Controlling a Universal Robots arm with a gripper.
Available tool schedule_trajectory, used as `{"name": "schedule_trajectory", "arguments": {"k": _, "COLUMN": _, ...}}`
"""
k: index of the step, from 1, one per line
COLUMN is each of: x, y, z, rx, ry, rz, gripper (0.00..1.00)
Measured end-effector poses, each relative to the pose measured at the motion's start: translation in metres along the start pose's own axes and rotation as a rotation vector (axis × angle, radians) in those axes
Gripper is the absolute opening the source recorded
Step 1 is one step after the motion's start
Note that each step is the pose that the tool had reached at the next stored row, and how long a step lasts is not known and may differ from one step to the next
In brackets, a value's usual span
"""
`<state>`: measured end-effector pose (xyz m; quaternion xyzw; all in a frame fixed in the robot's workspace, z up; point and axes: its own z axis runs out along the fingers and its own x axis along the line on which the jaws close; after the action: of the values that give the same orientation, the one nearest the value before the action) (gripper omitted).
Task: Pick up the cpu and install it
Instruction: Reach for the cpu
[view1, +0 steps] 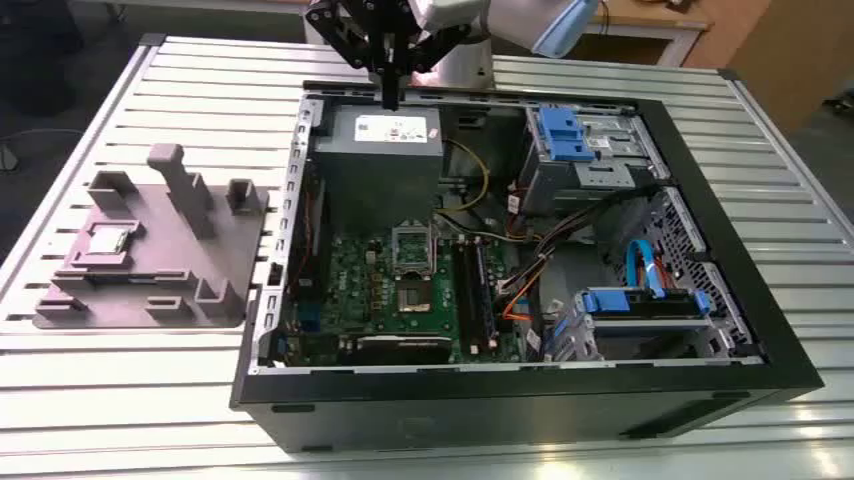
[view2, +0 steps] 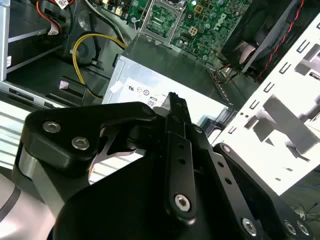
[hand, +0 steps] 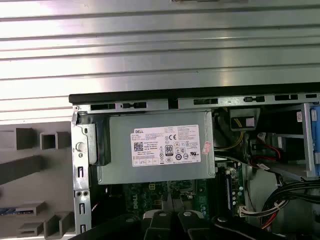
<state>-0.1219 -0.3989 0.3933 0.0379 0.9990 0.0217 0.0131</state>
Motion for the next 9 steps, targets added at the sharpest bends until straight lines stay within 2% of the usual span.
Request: {"name": "schedule_trajectory", "arguments": {"k": 9, "x": 0.0028, "y": -0.0002, "z": -0.0001, "rx": 0.0000, "ry": 0.0000, "rz": 0.000, "gripper": 0.10}}
